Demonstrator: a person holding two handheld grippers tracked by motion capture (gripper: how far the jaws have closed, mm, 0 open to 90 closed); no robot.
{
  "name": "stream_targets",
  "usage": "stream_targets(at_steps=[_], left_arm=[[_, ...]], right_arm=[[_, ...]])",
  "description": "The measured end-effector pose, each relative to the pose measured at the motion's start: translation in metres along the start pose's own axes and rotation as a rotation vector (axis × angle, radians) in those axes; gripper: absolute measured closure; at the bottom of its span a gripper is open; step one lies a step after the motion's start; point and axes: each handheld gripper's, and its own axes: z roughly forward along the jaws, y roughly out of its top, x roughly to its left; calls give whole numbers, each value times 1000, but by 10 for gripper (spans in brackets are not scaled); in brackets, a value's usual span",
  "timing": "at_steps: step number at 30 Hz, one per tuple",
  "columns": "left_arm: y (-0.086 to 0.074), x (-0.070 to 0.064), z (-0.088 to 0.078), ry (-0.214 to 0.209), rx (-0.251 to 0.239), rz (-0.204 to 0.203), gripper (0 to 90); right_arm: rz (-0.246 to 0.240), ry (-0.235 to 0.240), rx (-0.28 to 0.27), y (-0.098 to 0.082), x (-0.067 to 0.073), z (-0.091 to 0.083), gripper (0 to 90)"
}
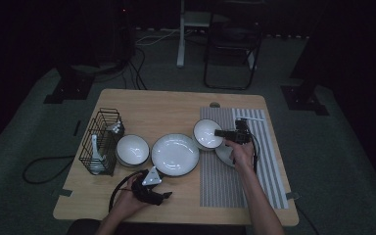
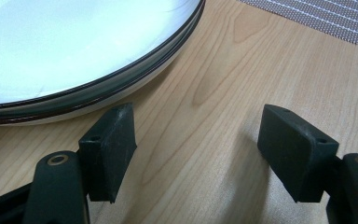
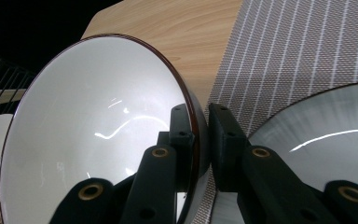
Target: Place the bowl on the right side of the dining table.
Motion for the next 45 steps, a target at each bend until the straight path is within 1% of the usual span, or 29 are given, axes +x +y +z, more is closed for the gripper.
stream_targets(at_steps=[30,45], left_arm=[[0,0,0,1,1,0,281],[0,0,0,2,1,1,281]], right_arm=[[42,-46,-31,-5,-28,-23,808],[70,-81,-47,-9,-45,-38,808]])
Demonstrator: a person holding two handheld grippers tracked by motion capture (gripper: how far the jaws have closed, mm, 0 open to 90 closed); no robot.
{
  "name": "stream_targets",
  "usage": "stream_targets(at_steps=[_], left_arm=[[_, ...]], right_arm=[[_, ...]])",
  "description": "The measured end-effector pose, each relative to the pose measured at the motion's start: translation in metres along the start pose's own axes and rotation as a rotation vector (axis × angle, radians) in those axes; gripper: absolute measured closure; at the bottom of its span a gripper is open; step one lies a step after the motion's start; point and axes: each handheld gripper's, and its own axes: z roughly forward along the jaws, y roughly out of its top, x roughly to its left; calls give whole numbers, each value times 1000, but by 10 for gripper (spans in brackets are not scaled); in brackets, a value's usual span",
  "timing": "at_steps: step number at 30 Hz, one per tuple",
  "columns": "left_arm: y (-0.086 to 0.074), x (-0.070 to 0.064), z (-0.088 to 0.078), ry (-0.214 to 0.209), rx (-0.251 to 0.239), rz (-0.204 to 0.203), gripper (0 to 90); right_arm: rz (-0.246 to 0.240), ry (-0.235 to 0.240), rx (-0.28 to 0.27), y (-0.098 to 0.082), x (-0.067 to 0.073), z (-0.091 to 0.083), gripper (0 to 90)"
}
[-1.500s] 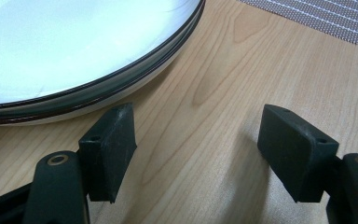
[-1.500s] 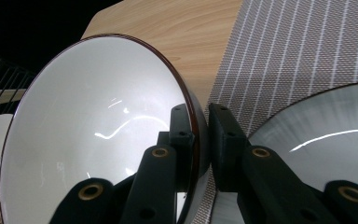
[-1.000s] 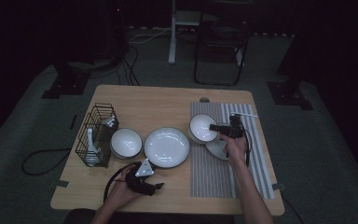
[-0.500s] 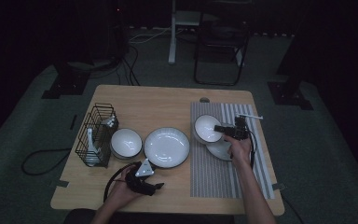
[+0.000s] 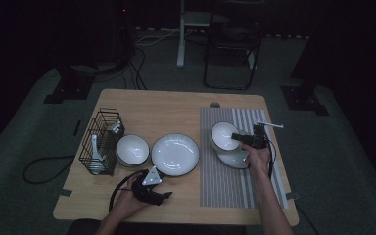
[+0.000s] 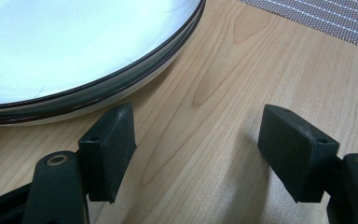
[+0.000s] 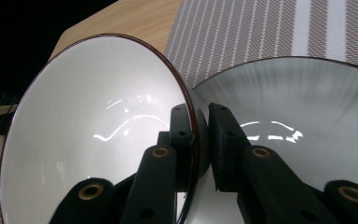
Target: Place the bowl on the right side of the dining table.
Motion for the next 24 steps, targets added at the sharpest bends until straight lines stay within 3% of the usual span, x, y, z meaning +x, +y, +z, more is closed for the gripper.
stream_targets(at_steps=[24], left_arm=[[0,0,0,0,0,-2,281]], right_arm=[[15,-67,-5,-8,-22,-16,808]])
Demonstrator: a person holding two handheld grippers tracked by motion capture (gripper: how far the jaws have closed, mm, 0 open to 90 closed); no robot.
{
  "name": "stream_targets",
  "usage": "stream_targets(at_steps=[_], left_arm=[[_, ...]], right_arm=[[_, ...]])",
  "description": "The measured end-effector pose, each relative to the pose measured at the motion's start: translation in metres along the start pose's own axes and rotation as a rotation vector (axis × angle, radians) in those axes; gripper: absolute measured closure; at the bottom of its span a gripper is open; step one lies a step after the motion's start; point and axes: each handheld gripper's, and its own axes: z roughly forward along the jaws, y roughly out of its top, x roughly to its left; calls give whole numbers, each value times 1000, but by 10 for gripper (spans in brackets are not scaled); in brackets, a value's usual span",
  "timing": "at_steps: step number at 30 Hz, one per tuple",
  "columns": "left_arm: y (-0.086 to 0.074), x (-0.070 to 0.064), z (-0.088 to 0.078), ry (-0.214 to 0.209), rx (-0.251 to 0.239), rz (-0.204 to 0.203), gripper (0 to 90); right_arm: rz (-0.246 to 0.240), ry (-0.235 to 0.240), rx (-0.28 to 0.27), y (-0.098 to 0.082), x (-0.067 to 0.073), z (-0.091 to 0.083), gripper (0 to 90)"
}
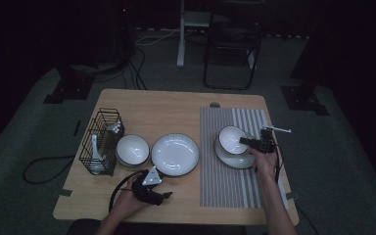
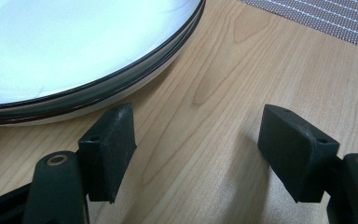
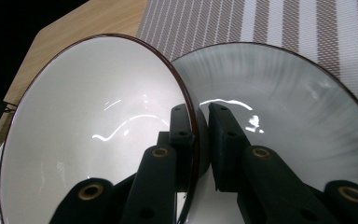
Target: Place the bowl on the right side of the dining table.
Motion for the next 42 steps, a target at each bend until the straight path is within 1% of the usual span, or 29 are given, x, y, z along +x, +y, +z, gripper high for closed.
stream_targets(at_steps=[8,10,13,16,17,21,27,33,42], left_arm=[[0,0,0,-1,1,-1,281],[0,0,0,-1,1,-1,281],[0,0,1,1,1,-3,274],[0,0,1,1,1,-3,274],[0,0,1,1,1,-3,274],[1,0,1,1,1,-2,274],[1,0,1,1,1,-2,274],[1,0,1,1,0,-3,274],[1,0,1,1,0,-3,273]], right_arm=[[4,-28,2,-4,-8,-4,808],[3,-29,0,-4,-9,-4,808],[-1,-47,4,-4,-11,-8,808],[3,-49,4,-4,-12,-9,808],[2,-57,4,-4,-14,-11,808],[2,-60,2,-4,-14,-12,808],[-14,-89,13,-5,-14,-12,807],[-13,-90,11,-5,-16,-12,807],[-18,-109,3,-4,-17,-15,804]])
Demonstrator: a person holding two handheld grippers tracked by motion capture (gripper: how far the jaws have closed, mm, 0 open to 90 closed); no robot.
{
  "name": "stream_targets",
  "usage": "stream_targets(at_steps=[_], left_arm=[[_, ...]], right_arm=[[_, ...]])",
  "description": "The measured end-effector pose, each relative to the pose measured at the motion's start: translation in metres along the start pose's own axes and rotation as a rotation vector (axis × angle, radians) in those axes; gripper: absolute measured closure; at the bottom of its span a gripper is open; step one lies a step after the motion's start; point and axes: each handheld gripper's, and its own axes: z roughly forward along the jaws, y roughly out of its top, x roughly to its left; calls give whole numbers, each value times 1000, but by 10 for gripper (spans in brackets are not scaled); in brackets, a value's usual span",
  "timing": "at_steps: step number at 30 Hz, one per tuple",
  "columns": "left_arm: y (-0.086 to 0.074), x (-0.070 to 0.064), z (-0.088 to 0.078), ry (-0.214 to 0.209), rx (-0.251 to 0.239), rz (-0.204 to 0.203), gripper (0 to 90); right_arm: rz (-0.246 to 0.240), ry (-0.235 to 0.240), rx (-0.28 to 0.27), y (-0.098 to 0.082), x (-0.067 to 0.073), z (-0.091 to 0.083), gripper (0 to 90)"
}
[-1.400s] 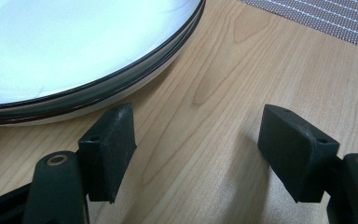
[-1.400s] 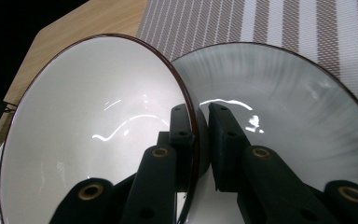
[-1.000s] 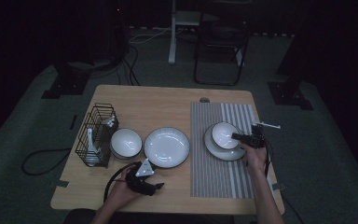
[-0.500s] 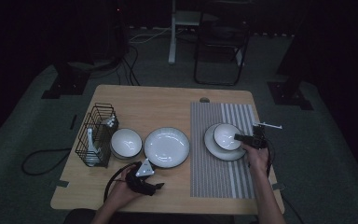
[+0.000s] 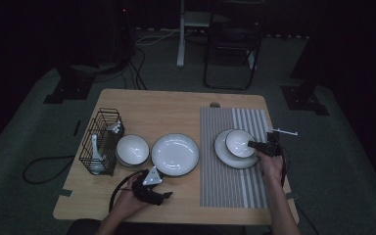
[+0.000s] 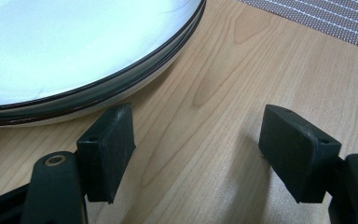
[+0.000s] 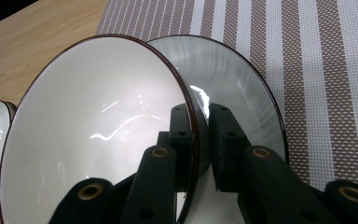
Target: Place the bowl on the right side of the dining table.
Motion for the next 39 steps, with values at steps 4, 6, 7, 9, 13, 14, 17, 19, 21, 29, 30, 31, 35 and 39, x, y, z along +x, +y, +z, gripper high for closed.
stream_targets(at_steps=[4,6,7,9,13,14,17,19,21,29,30,31,35,39], left_arm=[[0,0,0,0,0,0,273],[0,0,0,0,0,0,273],[0,0,0,0,0,0,273],[0,0,0,0,0,0,273],[0,0,0,0,0,0,273],[0,0,0,0,0,0,273],[0,0,0,0,0,0,273],[0,0,0,0,-1,0,273],[0,0,0,0,-1,0,273],[0,0,0,0,-1,0,273],[0,0,0,0,-1,0,273],[0,0,0,0,-1,0,273],[0,0,0,0,-1,0,273],[0,0,0,0,-1,0,273]], right_arm=[[-1,-4,-4,1,1,1,799],[2,-4,-8,1,2,2,796],[3,-5,-10,1,2,2,796],[7,-5,-12,1,2,2,794],[10,1,-12,1,1,3,794],[10,1,-12,1,0,3,794],[8,1,-11,1,1,3,794],[5,-3,-12,1,1,3,794],[1,-6,-13,1,2,3,794],[-11,-13,-14,1,3,2,791],[-11,-13,-15,1,3,3,791],[-10,-13,-14,1,3,3,790],[-9,-16,-18,1,4,3,788],[-8,-15,-17,1,3,3,786]])
